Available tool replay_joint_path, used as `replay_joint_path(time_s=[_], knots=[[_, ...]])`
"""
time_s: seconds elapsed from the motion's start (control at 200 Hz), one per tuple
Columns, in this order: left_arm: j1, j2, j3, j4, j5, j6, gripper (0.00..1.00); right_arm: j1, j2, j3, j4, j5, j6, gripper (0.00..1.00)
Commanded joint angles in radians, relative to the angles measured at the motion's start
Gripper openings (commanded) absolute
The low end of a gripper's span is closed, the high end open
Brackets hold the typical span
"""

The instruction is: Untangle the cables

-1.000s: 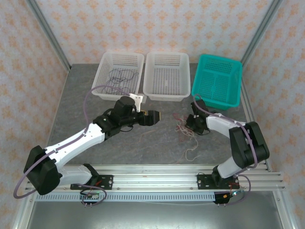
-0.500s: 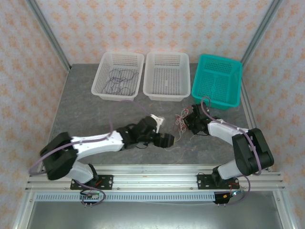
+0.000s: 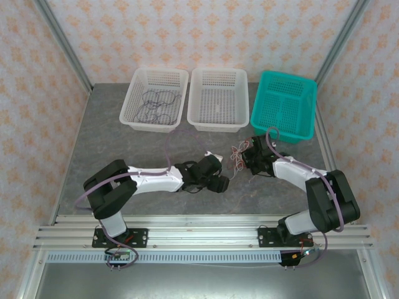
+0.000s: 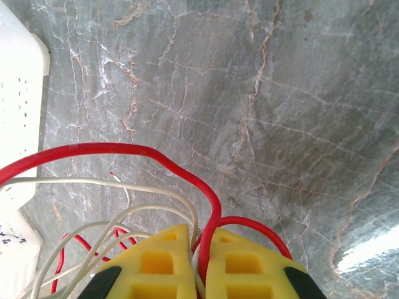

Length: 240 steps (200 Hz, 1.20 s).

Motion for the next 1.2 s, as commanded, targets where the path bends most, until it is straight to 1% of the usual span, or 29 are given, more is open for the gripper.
replay_joint_path(time_s=[0.0, 0.095, 0.215, 0.29, 0.325, 0.365, 0.495, 0.661, 0.836, 0.926, 1.006, 1.101, 1.196], knots=[[0.001, 0.001, 0.051, -0.135, -0.146, 0.112, 0.68, 0.004, -0.019, 0.010, -0.028, 0.030, -0.016, 0.03], [0.000, 0.069, 0.131, -0.216, -0.183, 0.169, 0.57, 0.003, -0.015, 0.014, -0.030, 0.025, -0.024, 0.04], [0.002, 0.130, 0.191, -0.241, -0.211, 0.193, 0.44, 0.004, -0.016, 0.014, -0.033, 0.020, -0.027, 0.05], [0.004, 0.173, 0.230, -0.248, -0.182, 0.204, 0.41, 0.003, -0.021, 0.013, -0.033, 0.020, -0.026, 0.06], [0.003, 0.179, 0.246, -0.253, -0.165, 0.206, 0.41, 0.005, -0.023, 0.013, -0.034, 0.021, -0.027, 0.06], [0.003, 0.224, 0.261, -0.259, -0.152, 0.202, 0.41, 0.004, -0.024, 0.014, -0.034, 0.021, -0.028, 0.07], [0.004, 0.252, 0.268, -0.267, -0.145, 0.192, 0.38, 0.003, -0.030, 0.011, -0.035, 0.022, -0.029, 0.08], [0.004, 0.248, 0.241, -0.274, -0.143, 0.192, 0.20, 0.004, -0.026, 0.011, -0.033, 0.026, -0.028, 0.09], [0.004, 0.197, 0.172, -0.254, -0.118, 0.208, 0.20, 0.004, -0.026, 0.014, -0.033, 0.035, -0.024, 0.14], [0.004, 0.193, 0.154, -0.253, -0.102, 0.224, 0.26, 0.004, -0.025, 0.014, -0.035, 0.037, -0.026, 0.15], [0.004, 0.194, 0.155, -0.265, -0.101, 0.233, 0.29, 0.004, -0.024, 0.016, -0.035, 0.035, -0.026, 0.15], [0.004, 0.194, 0.151, -0.279, -0.114, 0.243, 0.29, 0.005, -0.028, 0.017, -0.036, 0.036, -0.024, 0.16], [0.004, 0.195, 0.150, -0.288, -0.120, 0.258, 0.23, 0.004, -0.030, 0.016, -0.042, 0.040, -0.023, 0.16]])
